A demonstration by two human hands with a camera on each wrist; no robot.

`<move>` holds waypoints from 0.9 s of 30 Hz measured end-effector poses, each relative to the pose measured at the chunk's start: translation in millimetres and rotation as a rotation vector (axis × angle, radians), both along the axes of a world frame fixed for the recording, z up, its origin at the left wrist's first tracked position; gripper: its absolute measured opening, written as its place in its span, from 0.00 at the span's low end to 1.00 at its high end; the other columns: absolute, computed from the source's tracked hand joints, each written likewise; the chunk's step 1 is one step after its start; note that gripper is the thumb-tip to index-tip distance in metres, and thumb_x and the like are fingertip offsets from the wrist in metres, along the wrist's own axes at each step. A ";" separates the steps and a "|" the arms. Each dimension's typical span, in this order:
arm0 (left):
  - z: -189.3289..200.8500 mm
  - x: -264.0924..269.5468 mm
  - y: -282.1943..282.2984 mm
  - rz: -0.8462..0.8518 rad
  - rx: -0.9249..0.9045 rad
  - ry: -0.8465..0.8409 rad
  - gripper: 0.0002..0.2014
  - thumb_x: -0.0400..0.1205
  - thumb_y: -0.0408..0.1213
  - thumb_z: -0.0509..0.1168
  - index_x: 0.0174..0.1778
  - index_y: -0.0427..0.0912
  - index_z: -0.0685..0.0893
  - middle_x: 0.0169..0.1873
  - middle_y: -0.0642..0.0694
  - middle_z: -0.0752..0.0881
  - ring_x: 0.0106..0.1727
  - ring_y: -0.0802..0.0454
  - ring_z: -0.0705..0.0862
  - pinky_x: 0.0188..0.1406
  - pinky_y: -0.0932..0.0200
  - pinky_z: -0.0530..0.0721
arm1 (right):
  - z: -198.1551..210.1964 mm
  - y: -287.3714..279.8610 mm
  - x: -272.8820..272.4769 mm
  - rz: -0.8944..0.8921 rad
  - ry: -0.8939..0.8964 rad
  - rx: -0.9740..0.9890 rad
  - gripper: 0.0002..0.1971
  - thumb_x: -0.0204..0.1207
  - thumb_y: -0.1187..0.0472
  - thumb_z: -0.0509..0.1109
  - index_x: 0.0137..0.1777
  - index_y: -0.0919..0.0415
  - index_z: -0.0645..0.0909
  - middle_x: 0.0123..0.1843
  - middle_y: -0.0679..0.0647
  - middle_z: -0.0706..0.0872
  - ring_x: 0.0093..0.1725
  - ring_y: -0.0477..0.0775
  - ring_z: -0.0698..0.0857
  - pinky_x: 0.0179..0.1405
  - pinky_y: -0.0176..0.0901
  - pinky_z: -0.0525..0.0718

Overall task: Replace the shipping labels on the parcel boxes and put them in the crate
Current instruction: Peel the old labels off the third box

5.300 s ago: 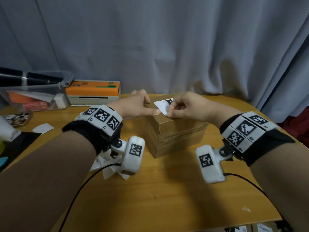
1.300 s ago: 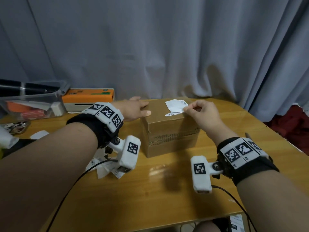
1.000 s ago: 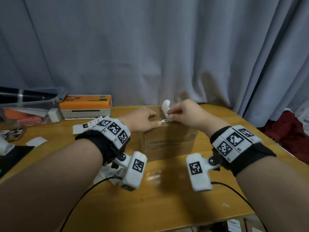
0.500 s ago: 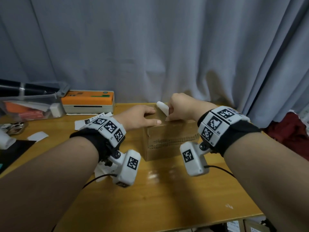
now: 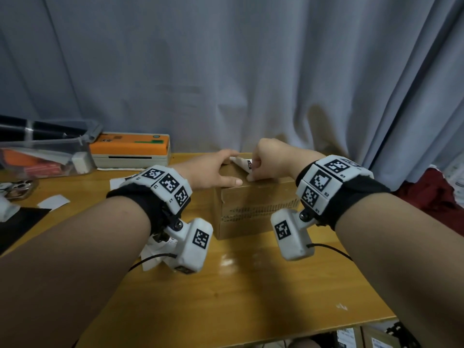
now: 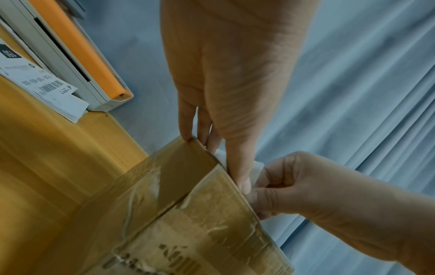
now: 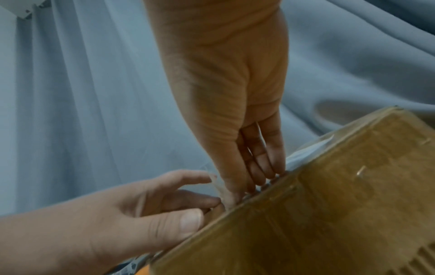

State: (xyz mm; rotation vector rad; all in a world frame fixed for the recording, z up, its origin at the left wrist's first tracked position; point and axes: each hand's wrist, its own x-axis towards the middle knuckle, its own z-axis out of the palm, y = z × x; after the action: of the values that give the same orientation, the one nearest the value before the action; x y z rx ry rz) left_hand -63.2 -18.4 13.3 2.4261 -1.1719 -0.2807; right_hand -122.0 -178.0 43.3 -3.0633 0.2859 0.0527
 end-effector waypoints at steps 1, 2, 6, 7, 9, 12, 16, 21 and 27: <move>1.2 0.1 -0.5 -0.003 0.005 -0.002 0.37 0.78 0.51 0.68 0.80 0.52 0.59 0.76 0.48 0.72 0.74 0.50 0.72 0.69 0.58 0.71 | -0.1 -1.4 1.4 -0.017 0.018 0.010 0.14 0.67 0.49 0.78 0.35 0.56 0.78 0.36 0.51 0.83 0.39 0.55 0.83 0.40 0.44 0.79; 2.2 0.3 -1.1 -0.008 0.009 -0.004 0.37 0.78 0.51 0.69 0.80 0.52 0.60 0.76 0.47 0.72 0.74 0.50 0.72 0.70 0.57 0.71 | 0.0 -2.1 3.1 -0.038 0.039 0.017 0.14 0.66 0.48 0.78 0.34 0.54 0.77 0.36 0.51 0.83 0.40 0.55 0.83 0.42 0.46 0.81; 2.6 -0.8 -1.4 -0.015 0.016 -0.030 0.35 0.78 0.51 0.68 0.79 0.54 0.62 0.74 0.47 0.74 0.73 0.49 0.74 0.72 0.53 0.73 | 2.5 -3.2 6.5 -0.126 0.113 0.091 0.15 0.62 0.45 0.76 0.42 0.53 0.83 0.41 0.51 0.88 0.45 0.55 0.86 0.54 0.55 0.84; 2.2 -1.5 -1.1 -0.016 0.011 -0.039 0.34 0.78 0.51 0.68 0.79 0.53 0.64 0.73 0.47 0.75 0.72 0.50 0.74 0.71 0.54 0.73 | 2.6 -4.2 7.2 -0.139 0.128 0.115 0.15 0.63 0.45 0.76 0.45 0.54 0.84 0.42 0.51 0.88 0.46 0.55 0.86 0.55 0.56 0.84; 1.0 -2.5 -0.6 -0.015 -0.002 -0.046 0.32 0.78 0.50 0.68 0.78 0.51 0.66 0.72 0.47 0.76 0.72 0.50 0.75 0.70 0.56 0.73 | 2.2 -5.4 9.0 -0.148 0.152 0.147 0.16 0.64 0.46 0.76 0.48 0.55 0.85 0.43 0.51 0.89 0.47 0.55 0.87 0.57 0.56 0.83; -1.1 -0.1 -0.3 -0.007 -0.009 -0.026 0.32 0.77 0.51 0.68 0.77 0.51 0.67 0.72 0.47 0.76 0.72 0.50 0.75 0.71 0.52 0.74 | 2.1 -5.5 11.0 -0.151 0.170 0.166 0.17 0.66 0.46 0.76 0.49 0.56 0.86 0.45 0.52 0.89 0.49 0.55 0.87 0.58 0.55 0.82; -2.0 1.6 -0.1 -0.002 -0.015 -0.002 0.32 0.77 0.52 0.69 0.76 0.52 0.66 0.74 0.47 0.74 0.73 0.51 0.74 0.71 0.54 0.74 | -2.2 -10.1 7.4 -0.125 0.104 0.210 0.13 0.70 0.49 0.75 0.48 0.55 0.87 0.46 0.51 0.88 0.48 0.52 0.85 0.54 0.50 0.82; -1.9 3.5 -1.0 0.005 -0.015 0.008 0.33 0.76 0.53 0.69 0.76 0.53 0.66 0.74 0.48 0.74 0.74 0.51 0.73 0.73 0.51 0.73 | -5.2 -16.2 2.8 -0.129 0.079 0.289 0.13 0.66 0.45 0.77 0.45 0.52 0.88 0.42 0.49 0.87 0.46 0.51 0.85 0.51 0.47 0.82; -0.2 4.7 -1.8 0.003 0.008 -0.009 0.34 0.75 0.54 0.70 0.76 0.53 0.67 0.73 0.49 0.75 0.73 0.51 0.74 0.72 0.48 0.74 | -2.9 -12.1 14.8 -0.161 0.133 0.233 0.20 0.62 0.42 0.78 0.44 0.58 0.85 0.34 0.52 0.86 0.41 0.56 0.85 0.51 0.50 0.83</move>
State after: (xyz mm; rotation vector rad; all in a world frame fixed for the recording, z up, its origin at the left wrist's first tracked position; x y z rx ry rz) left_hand -58.5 -20.2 13.0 2.4377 -1.1737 -0.2738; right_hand -107.3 -190.1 40.4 -2.8002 0.4948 0.2629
